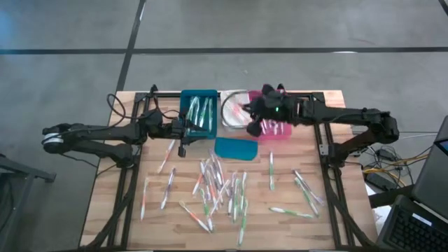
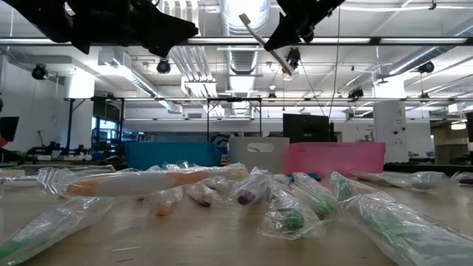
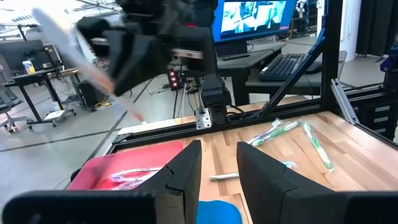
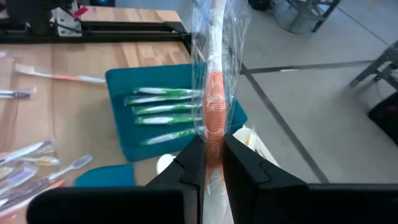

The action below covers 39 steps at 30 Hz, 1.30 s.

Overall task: Pick & Place Toothbrushes
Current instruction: Put the orange toothbrush into the white bin

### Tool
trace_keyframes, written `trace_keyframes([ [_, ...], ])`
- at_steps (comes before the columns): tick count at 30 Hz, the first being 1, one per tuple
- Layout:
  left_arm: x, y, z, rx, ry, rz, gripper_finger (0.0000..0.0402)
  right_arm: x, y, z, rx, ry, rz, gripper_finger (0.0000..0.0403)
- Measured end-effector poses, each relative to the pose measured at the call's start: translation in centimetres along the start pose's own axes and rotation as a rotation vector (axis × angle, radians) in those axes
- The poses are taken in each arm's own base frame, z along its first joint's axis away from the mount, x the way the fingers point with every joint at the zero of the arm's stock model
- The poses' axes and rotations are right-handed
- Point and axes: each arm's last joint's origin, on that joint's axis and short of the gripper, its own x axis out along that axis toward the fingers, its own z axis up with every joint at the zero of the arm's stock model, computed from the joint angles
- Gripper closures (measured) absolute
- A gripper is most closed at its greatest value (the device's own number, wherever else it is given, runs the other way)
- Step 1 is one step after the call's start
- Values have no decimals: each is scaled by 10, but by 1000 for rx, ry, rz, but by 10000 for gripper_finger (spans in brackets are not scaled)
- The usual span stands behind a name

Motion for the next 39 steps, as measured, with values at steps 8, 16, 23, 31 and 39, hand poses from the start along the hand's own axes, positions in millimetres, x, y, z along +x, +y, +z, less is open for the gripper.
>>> trace_keyframes([
  [8,0,0,0,0,1,7,296,14,-53,-5,63,-24,26,369],
  [16,0,3,-1,-17,19,100,298,28,-85,-17,126,10,-43,369],
  [23,0,3,-1,-12,21,108,298,42,-98,-22,211,10,-65,369],
  [31,0,3,-1,-12,22,107,298,76,-99,-21,224,53,-14,369],
  [39,0,3,-1,-12,22,107,298,98,-105,-5,247,37,-15,369],
])
